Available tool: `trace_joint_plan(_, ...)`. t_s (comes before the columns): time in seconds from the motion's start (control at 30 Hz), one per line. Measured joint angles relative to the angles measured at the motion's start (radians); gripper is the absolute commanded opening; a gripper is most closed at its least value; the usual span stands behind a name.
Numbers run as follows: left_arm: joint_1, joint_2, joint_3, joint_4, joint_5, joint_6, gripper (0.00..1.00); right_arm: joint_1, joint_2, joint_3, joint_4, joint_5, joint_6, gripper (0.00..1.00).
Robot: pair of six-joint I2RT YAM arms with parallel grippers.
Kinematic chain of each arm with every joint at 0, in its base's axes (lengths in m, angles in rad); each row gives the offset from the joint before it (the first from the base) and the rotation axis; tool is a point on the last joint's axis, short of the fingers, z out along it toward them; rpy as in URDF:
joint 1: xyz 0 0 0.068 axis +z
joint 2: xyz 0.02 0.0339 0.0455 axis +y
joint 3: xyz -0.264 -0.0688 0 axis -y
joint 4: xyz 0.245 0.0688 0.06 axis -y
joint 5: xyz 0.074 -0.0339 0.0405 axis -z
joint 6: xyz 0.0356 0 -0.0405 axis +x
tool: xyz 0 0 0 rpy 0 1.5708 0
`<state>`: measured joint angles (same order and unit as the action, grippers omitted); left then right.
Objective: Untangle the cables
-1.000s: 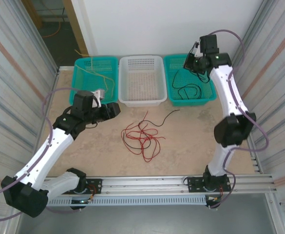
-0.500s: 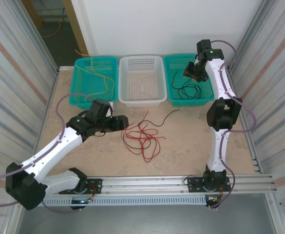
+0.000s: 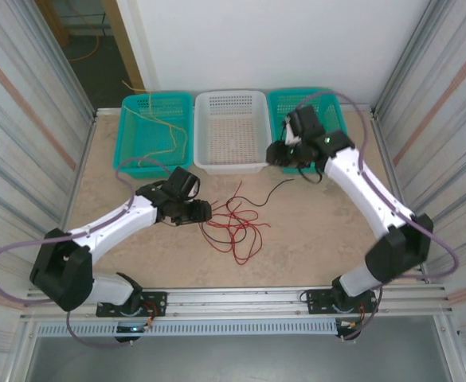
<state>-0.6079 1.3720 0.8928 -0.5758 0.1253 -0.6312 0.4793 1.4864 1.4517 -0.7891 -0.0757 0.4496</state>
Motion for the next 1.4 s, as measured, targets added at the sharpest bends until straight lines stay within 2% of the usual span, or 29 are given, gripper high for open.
trace_joint_plan(0.1, -0.003, 0.061, 0.0, 0.005, 0.0, 0.0, 0.43, 0.103, -0.094, -0.172, 0.089, 0.008, 0.037, 0.46)
trace_joint_plan(0.27, -0.003, 0.138, 0.002, 0.005, -0.015, 0.0, 0.34, 0.217, -0.126, -0.34, 0.183, 0.023, 0.114, 0.46)
trace_joint_plan(0.5, -0.003, 0.185, 0.002, 0.006, -0.023, -0.002, 0.11, 0.302, -0.113, -0.348, 0.253, 0.037, 0.165, 0.44)
trace_joint_plan(0.57, -0.003, 0.184, 0.002, 0.016, -0.022, -0.004, 0.0, 0.306, -0.097, -0.334, 0.269, 0.038, 0.172, 0.44)
trace_joint_plan(0.7, -0.003, 0.145, 0.003, 0.018, -0.013, 0.012, 0.0, 0.307, -0.079, -0.3, 0.291, 0.038, 0.172, 0.44)
trace_joint_plan(0.8, -0.003, 0.044, 0.049, -0.04, -0.014, 0.049, 0.0, 0.311, -0.079, -0.28, 0.303, 0.038, 0.171, 0.44)
trace_joint_plan(1.07, -0.003, -0.248, 0.379, -0.082, 0.031, 0.182, 0.0, 0.32, -0.079, -0.259, 0.319, 0.018, 0.171, 0.45)
trace_joint_plan(1.23, -0.003, -0.291, 0.501, -0.089, 0.089, 0.22, 0.0, 0.348, -0.079, -0.208, 0.333, -0.004, 0.168, 0.47)
trace_joint_plan(1.4, -0.003, -0.29, 0.53, -0.098, 0.12, 0.228, 0.0, 0.369, -0.102, -0.172, 0.368, -0.027, 0.152, 0.48)
